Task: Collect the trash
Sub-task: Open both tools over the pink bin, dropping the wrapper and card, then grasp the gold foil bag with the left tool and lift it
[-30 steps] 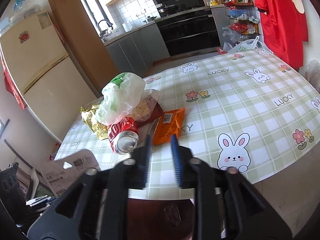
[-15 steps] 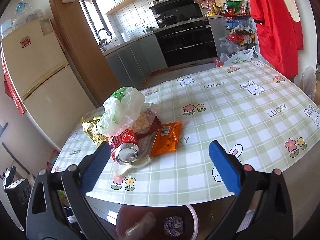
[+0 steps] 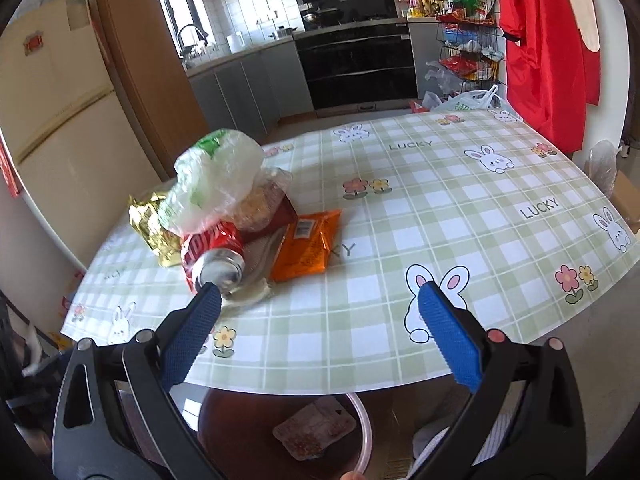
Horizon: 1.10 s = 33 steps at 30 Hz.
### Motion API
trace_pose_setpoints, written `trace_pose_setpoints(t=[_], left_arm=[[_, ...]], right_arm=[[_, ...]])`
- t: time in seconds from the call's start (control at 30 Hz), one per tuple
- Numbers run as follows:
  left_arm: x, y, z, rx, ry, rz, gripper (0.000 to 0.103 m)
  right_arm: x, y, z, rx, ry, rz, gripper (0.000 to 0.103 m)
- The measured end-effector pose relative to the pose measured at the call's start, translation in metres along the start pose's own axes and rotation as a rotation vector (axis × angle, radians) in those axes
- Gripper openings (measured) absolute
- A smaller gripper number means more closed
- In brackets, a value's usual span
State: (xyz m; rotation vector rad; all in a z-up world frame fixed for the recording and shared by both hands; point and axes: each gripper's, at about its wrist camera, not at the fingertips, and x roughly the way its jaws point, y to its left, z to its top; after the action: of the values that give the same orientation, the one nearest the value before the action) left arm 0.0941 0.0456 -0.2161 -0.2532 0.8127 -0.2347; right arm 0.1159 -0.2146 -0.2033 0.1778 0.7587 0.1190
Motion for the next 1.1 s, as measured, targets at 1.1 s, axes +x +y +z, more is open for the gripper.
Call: trace_pose_setpoints(t=[1.1], left_arm=[[0.163,0.088,0.139,0.052,-0.001,0.013,0.091]], right_arm=[[0.090,0.036,0.046,-0.191,0.110,0.071,0.097]])
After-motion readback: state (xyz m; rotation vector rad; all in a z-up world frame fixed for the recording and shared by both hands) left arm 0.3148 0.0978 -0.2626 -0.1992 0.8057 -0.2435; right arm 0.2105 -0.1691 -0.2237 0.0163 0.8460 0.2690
